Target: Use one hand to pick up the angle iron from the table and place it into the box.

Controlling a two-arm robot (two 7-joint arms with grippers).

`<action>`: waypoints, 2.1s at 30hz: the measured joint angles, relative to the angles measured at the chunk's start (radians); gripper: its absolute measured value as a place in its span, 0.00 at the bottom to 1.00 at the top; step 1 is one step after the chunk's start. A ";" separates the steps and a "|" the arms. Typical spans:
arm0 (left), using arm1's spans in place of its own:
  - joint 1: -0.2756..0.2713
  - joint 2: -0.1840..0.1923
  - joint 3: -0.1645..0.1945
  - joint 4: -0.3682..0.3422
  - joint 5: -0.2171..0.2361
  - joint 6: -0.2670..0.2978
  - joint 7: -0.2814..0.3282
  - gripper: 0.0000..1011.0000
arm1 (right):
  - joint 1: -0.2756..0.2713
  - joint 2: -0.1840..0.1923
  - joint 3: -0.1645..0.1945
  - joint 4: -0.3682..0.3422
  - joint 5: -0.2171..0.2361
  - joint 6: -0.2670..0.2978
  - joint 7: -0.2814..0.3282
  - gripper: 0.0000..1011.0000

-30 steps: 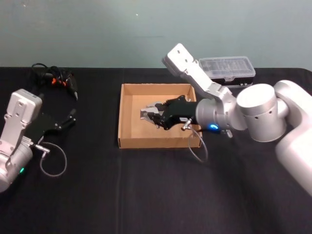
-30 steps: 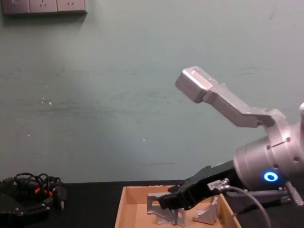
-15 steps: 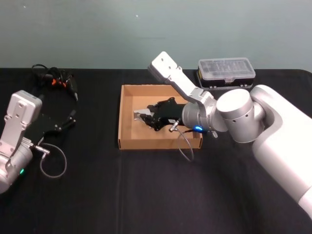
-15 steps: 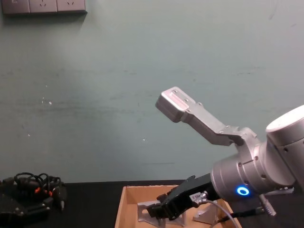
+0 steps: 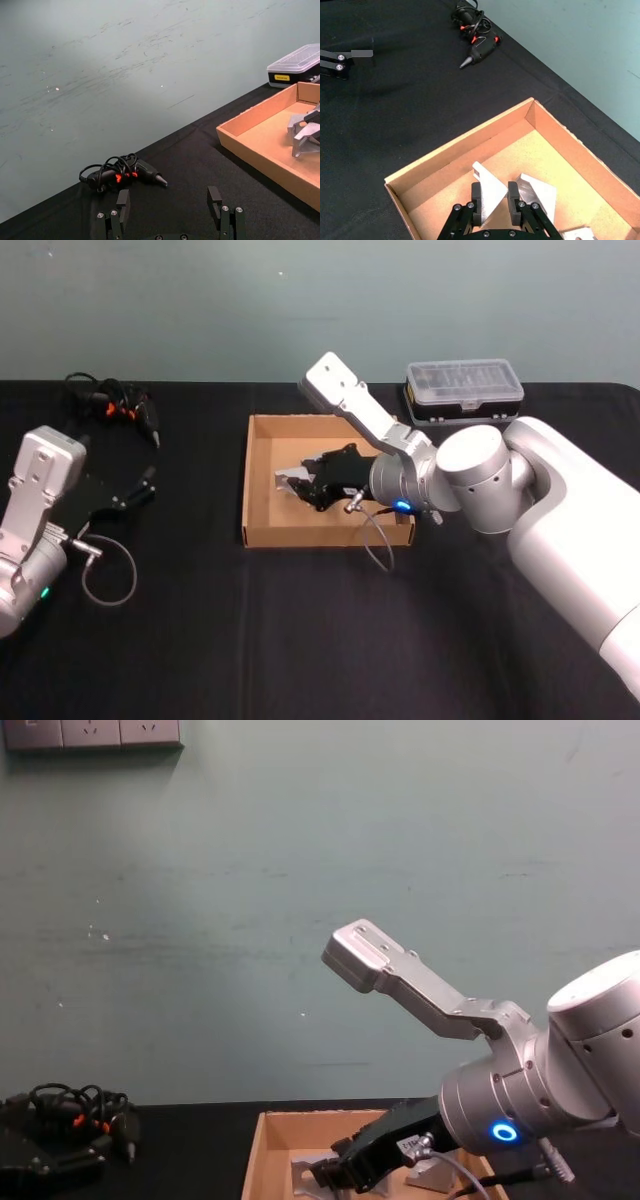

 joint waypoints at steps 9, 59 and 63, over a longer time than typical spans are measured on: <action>0.000 0.000 0.000 0.000 0.000 0.000 0.000 1.00 | -0.001 0.002 0.000 -0.004 0.004 0.001 0.001 0.45; 0.000 0.000 0.000 0.000 0.000 0.000 0.000 1.00 | -0.474 0.149 0.304 -0.420 0.069 -0.309 -0.178 0.99; 0.000 0.000 0.000 0.000 0.000 0.000 0.000 1.00 | -0.473 0.149 0.303 -0.422 0.069 -0.308 -0.178 0.99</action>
